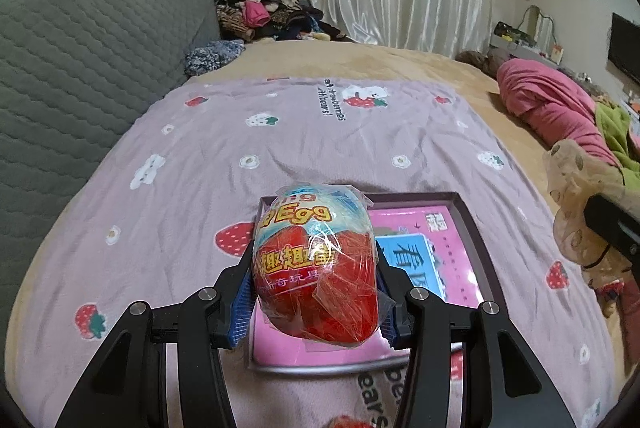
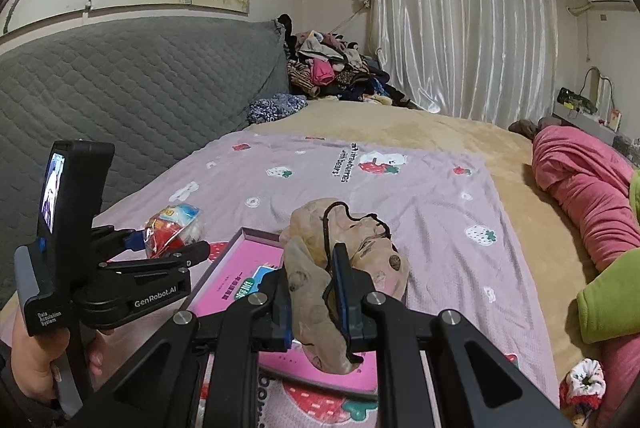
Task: Organize objects
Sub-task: 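Carry the red egg and beige plush with both tools over the tray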
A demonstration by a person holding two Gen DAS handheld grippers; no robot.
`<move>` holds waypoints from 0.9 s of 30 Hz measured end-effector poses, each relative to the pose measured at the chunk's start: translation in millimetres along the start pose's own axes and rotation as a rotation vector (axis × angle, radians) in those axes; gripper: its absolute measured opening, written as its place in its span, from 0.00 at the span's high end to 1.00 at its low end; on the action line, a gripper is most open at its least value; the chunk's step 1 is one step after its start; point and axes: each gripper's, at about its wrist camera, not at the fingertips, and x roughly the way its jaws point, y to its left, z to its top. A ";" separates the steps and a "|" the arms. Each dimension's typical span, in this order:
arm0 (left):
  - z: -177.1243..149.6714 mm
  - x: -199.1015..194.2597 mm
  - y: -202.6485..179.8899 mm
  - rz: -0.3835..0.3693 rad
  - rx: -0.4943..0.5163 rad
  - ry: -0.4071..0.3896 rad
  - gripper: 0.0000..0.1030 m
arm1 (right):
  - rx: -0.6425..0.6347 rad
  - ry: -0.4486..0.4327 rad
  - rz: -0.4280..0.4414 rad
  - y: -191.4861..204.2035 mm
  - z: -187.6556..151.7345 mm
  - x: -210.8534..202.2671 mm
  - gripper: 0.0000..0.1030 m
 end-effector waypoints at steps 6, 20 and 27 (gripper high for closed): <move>7.4 33.5 -1.5 0.013 -0.024 0.003 0.50 | -0.020 0.008 -0.006 -6.7 1.8 31.8 0.84; 15.7 122.3 7.1 -0.014 -0.077 0.049 0.50 | 0.007 0.091 -0.013 -24.7 -13.9 115.9 0.84; 6.2 147.9 15.4 -0.032 -0.101 0.056 0.50 | 0.030 0.139 -0.020 -35.9 -27.3 153.4 0.84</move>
